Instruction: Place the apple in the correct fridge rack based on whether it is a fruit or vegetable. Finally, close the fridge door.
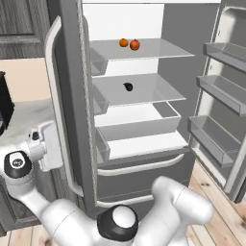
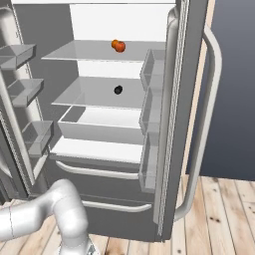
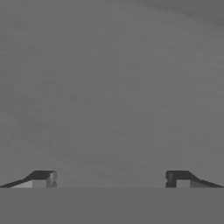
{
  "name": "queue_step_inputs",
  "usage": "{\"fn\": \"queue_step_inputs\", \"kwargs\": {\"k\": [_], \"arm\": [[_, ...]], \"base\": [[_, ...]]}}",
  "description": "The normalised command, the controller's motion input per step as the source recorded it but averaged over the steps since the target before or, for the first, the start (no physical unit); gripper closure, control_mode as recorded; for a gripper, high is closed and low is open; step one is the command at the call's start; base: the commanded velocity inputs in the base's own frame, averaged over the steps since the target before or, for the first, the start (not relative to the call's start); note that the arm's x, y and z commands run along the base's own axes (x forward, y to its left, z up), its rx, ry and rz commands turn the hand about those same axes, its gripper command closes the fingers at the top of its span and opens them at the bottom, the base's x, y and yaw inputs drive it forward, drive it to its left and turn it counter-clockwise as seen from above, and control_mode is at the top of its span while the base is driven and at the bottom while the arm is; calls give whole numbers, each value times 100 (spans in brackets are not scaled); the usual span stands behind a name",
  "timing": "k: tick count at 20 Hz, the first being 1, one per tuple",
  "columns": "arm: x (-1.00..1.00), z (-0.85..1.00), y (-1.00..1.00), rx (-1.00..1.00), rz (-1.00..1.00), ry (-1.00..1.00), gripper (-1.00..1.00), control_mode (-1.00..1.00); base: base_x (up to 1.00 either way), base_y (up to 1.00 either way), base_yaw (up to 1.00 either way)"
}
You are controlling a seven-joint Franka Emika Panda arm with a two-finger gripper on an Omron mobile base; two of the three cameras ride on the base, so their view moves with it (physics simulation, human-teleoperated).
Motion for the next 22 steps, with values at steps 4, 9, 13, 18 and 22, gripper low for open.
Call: {"fn": "queue_step_inputs", "kwargs": {"k": [4, 9, 13, 18, 22], "arm": [[1, 0, -100, 19, -1, -27, -100, -100], [14, 0, -100, 24, 4, -31, -100, -100], [45, 0, -100, 28, 16, -26, -100, -100], [85, 0, -92, 26, 31, -13, -100, -100], [81, 0, -76, 23, 34, -10, -100, -100]], "base": [[0, 0, 0], [0, 0, 0], [0, 0, 0], [0, 0, 0], [0, 0, 0]]}}
